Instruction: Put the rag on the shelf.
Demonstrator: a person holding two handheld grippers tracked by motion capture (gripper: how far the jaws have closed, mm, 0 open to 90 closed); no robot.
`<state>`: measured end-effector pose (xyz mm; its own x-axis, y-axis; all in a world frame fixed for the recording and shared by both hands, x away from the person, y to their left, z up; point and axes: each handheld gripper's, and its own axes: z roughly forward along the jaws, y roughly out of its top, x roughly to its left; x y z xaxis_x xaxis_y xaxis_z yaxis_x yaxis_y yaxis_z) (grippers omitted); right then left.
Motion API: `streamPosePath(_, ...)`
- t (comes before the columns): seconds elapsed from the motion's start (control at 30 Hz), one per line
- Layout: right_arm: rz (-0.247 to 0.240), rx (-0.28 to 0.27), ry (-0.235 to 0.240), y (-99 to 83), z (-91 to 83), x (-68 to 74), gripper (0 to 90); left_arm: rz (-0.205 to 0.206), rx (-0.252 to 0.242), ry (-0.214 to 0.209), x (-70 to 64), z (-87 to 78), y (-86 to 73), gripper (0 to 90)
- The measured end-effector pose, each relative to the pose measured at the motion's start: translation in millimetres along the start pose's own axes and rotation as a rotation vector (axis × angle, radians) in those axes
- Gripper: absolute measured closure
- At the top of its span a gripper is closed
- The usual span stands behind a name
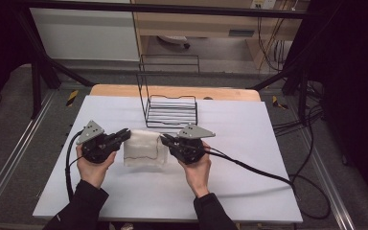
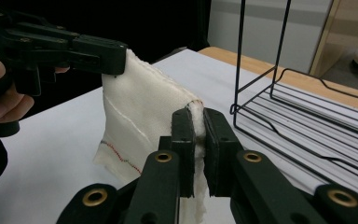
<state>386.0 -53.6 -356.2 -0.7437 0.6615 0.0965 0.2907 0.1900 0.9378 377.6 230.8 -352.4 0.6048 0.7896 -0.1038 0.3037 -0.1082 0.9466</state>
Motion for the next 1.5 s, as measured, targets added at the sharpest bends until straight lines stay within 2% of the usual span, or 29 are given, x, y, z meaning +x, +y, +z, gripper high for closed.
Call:
streamPosePath(0.2, -0.022, -0.023, -0.008, 5.4, -7.7, -1.0, 83.9, 0.005, -0.025, 0.009, -7.3, -1.3, 5.5, 83.3)
streamPosePath(0.33, -0.033, -0.036, -0.014, 9.4, -13.4, -2.0, 83.9, 0.026, -0.034, 0.023, -12.6, -1.2, 11.9, 83.3)
streamPosePath(0.63, -0.05, -0.062, -0.032, 19.7, -28.6, -5.9, 83.9, 0.034, -0.064, 0.01, -22.6, 3.2, 23.9, 83.3)
streamPosePath(0.9, -0.063, -0.088, -0.052, 26.5, -37.0, -9.8, 83.9, 0.041, -0.104, 0.02, -29.0, 6.9, 30.3, 83.3)
streamPosePath(1.5, -0.069, -0.17, -0.072, 41.5, -52.6, -17.4, 83.9, 0.034, -0.168, -0.008, -36.5, 12.0, 51.2, 83.3)
